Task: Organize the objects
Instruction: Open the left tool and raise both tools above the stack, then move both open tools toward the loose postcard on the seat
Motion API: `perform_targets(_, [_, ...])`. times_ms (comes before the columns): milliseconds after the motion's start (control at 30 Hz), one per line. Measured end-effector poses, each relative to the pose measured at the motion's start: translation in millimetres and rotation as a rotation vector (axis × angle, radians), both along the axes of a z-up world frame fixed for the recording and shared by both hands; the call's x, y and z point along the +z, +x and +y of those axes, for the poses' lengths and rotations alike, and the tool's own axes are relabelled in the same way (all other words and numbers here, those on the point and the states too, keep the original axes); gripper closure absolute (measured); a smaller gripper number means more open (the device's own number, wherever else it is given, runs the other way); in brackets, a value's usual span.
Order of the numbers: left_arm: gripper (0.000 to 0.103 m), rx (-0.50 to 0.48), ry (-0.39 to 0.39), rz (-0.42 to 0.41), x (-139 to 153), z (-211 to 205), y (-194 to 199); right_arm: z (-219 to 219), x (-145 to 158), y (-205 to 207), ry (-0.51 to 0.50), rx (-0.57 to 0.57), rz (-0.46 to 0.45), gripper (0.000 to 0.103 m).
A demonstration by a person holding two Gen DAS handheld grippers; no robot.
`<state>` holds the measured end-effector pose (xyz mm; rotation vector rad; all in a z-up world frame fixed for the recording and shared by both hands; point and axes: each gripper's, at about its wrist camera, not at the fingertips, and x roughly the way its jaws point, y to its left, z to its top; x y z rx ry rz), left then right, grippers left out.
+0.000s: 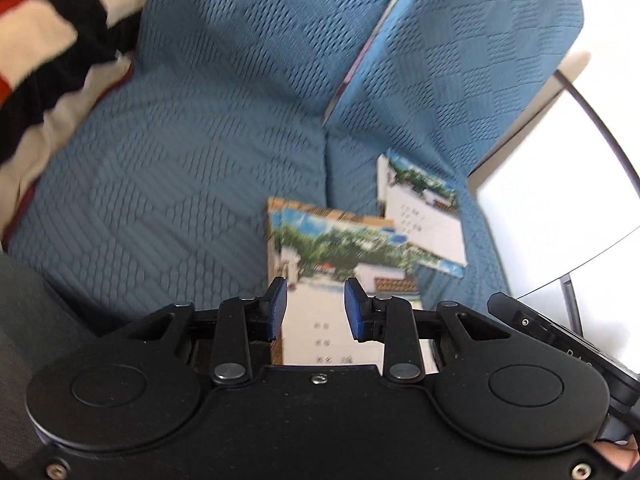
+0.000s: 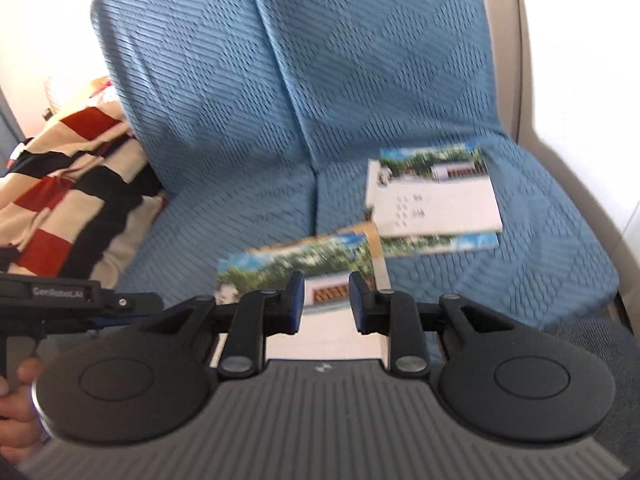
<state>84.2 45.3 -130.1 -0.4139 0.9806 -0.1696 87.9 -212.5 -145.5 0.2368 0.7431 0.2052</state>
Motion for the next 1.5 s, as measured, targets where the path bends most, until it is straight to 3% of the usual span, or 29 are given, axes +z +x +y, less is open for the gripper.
perform_targets(233, [0.075,-0.019,0.021,-0.082,33,-10,-5,-1,22,-9,-0.01,-0.004,-0.057,0.074])
perform_targets(467, [0.075,-0.035,0.027,-0.124,47,-21,-7,-9,34,-16,-0.024,-0.021,-0.089,0.074])
perform_targets(1500, [0.072,-0.137,0.036,-0.16,59,-90,7,-65,30,-25,-0.041,-0.122,-0.111,0.074])
